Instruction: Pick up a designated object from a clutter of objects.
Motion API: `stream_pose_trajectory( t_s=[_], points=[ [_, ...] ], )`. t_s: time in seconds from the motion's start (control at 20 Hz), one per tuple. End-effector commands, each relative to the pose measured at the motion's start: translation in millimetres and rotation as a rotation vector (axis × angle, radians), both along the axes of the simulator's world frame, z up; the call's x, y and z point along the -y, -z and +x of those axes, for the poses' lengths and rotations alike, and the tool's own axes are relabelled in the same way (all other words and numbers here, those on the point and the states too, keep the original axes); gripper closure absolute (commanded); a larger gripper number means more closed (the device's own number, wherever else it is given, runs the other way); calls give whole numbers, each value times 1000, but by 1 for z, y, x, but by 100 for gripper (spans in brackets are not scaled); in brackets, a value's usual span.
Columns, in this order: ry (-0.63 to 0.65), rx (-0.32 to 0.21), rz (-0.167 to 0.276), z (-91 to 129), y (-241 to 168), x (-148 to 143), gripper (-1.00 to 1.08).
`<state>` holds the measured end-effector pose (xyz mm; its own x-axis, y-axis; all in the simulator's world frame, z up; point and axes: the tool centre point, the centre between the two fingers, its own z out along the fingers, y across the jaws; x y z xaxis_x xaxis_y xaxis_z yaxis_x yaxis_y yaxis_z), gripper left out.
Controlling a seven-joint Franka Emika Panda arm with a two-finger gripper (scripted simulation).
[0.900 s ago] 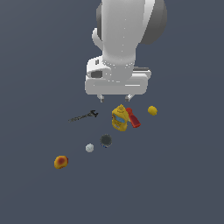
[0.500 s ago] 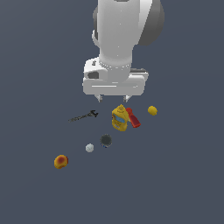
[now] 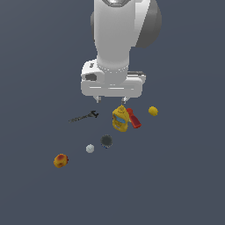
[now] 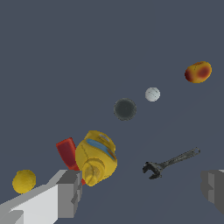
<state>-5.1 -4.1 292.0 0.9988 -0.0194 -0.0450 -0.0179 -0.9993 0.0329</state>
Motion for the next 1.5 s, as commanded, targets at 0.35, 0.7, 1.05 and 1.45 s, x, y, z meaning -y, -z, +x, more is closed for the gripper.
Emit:
stream_pose_trajectory(
  t_s=[0.35,0.7,1.05,1.45],
  points=[
    [146,0,39,-4,37,18,-92],
    [384,3,80,-17,90,48,-92],
    [708,10,93,-47,152,94,-92],
    [1056,32,56,-95,205,147,-92]
  ],
)
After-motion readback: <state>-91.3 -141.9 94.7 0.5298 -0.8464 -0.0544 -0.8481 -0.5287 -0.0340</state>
